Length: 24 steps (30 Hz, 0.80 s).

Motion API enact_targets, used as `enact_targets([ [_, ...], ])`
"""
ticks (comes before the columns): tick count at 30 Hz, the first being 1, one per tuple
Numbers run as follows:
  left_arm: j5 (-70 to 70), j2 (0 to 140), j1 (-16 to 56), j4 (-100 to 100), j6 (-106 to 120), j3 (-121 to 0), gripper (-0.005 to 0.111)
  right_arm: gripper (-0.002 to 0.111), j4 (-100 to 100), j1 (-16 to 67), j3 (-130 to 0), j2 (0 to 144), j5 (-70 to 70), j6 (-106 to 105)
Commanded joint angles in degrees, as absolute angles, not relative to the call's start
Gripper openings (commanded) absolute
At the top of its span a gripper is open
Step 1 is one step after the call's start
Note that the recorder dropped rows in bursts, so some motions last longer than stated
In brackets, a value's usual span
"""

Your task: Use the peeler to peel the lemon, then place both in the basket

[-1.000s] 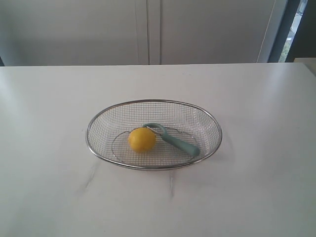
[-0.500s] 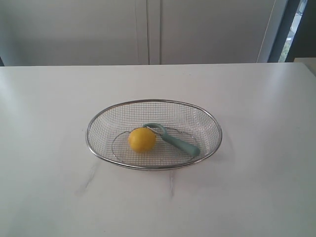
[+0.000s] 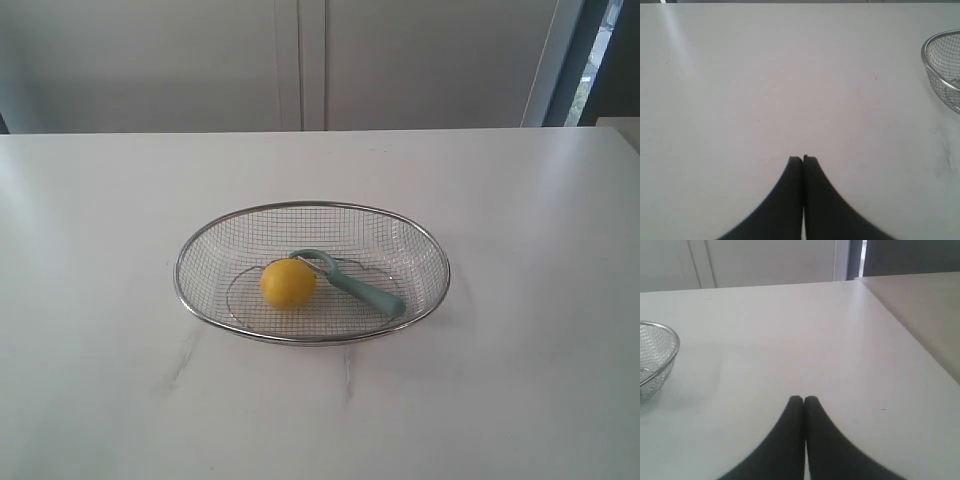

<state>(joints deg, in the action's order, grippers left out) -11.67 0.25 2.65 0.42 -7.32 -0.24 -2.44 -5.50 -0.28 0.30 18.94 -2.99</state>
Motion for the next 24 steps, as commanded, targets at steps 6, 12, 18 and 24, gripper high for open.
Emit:
enact_targets([
  [6,-11.8,0.0,2.5,0.5,-7.6,0.0,0.000,0.000,-1.9,0.3,0.0,0.0,18.6,-1.2],
  [12,-11.8,0.0,2.5,0.5,-7.6,0.0,0.000,0.000,-1.9,2.9,0.0,0.0,18.4,-1.2],
  [18,-11.8,0.0,2.5,0.5,-7.6,0.0,0.000,0.000,-1.9,4.1,0.0,0.0,18.4,-1.3],
  [24,-11.8,0.0,2.5,0.5,-7.6,0.0,0.000,0.000,-1.9,4.1,0.0,0.0,18.7,-1.3],
])
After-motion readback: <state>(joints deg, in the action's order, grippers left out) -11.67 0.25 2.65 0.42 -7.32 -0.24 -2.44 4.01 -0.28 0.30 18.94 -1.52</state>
